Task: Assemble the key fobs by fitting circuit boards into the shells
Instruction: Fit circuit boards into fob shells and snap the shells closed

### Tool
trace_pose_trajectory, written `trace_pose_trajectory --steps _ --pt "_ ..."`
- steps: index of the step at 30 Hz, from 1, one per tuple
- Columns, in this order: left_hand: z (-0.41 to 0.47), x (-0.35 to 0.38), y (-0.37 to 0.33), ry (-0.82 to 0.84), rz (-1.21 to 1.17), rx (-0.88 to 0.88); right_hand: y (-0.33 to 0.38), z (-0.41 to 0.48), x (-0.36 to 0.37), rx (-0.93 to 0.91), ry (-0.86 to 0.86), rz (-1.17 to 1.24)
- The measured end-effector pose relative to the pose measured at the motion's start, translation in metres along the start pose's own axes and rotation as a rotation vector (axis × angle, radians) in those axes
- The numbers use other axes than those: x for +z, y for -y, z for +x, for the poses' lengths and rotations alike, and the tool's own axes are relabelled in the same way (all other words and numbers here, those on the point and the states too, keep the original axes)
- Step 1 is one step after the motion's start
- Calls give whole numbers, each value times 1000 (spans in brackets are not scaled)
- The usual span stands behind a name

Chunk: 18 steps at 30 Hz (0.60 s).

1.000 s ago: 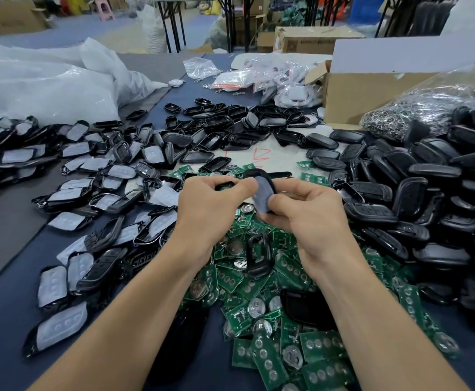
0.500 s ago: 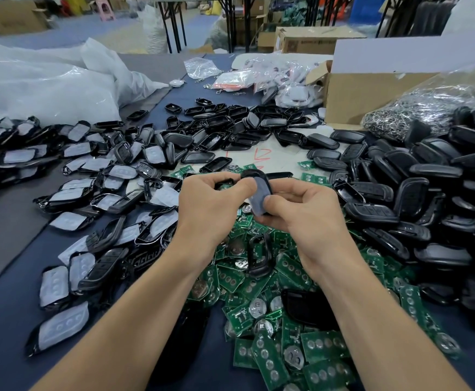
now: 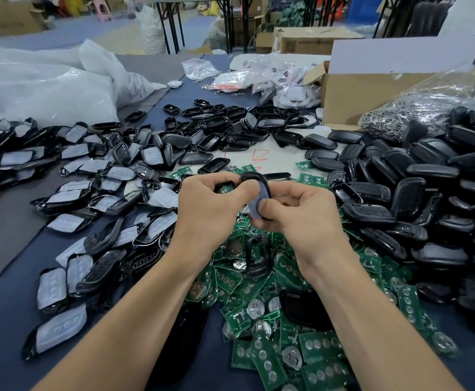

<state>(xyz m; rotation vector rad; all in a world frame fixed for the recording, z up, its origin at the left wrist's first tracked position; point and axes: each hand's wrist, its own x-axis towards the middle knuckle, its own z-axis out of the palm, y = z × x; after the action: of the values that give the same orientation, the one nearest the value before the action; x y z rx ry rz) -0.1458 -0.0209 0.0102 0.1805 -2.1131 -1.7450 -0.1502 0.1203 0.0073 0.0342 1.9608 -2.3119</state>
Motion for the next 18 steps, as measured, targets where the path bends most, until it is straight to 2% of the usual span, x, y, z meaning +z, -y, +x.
trace_pose_trajectory --steps 3,6,10,14,18 --pt "2 -3 1 30 -37 -32 5 -1 -2 62 58 63" --pt "6 -11 2 195 -199 -89 14 0 -9 277 229 319" --pt "10 -18 2 350 -292 -107 20 -1 -20 345 407 399" --pt "9 -16 2 360 -314 -119 18 -1 -21 363 443 480" --pt "8 -17 1 289 -318 -115 17 0 -20 367 422 546"
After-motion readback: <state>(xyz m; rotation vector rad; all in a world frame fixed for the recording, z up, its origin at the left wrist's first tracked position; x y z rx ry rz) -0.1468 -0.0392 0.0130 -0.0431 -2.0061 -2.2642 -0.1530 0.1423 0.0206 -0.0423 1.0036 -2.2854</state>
